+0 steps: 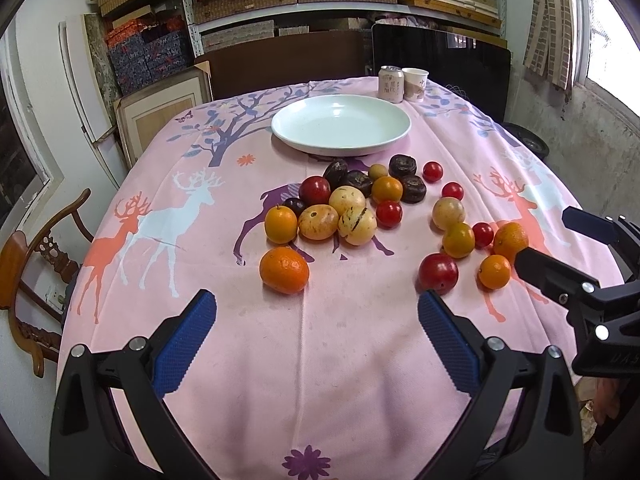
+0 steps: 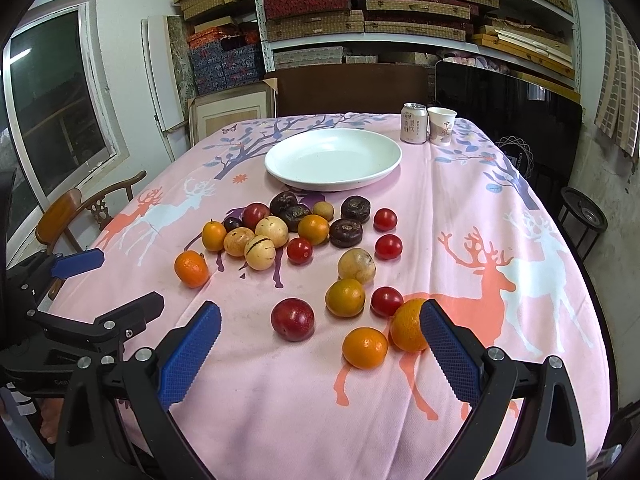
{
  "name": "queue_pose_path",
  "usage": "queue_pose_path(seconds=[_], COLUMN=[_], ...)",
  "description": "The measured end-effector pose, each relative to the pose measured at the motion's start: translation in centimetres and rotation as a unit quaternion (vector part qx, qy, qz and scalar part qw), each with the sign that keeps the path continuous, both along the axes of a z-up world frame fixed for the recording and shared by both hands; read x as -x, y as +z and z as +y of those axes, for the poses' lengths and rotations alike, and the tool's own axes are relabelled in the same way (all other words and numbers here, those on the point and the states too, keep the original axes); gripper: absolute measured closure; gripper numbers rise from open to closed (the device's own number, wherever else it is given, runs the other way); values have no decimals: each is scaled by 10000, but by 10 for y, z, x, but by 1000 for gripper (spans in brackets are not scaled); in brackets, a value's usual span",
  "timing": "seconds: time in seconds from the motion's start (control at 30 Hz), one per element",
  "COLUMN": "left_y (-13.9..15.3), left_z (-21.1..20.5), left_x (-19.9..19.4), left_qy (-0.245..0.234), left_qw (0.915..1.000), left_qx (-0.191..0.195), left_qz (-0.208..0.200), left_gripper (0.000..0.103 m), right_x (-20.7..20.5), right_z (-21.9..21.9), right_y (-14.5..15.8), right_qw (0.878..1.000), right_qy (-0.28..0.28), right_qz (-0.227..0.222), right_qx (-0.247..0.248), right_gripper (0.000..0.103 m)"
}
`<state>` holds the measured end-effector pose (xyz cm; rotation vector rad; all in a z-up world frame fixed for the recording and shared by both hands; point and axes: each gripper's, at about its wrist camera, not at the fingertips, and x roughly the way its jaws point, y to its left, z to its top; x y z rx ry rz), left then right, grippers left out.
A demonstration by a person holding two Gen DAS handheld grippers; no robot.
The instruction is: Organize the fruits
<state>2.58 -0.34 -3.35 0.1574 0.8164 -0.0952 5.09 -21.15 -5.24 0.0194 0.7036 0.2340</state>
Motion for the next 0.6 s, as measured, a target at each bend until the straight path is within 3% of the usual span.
queue_pose_path(seconds=[0.6], left_y=[-28], left_z=[15], left_x=[-19], left_qy=[-3], left_qw=[9998], left_qx=[70], left_qz=[163], left_gripper=[4], right_x=[-11], right_z=[-7], right_y=[-29], right_qw=[9995], right_qy=[99], right_qz=[310], right_qx=[-29], right_gripper=[3])
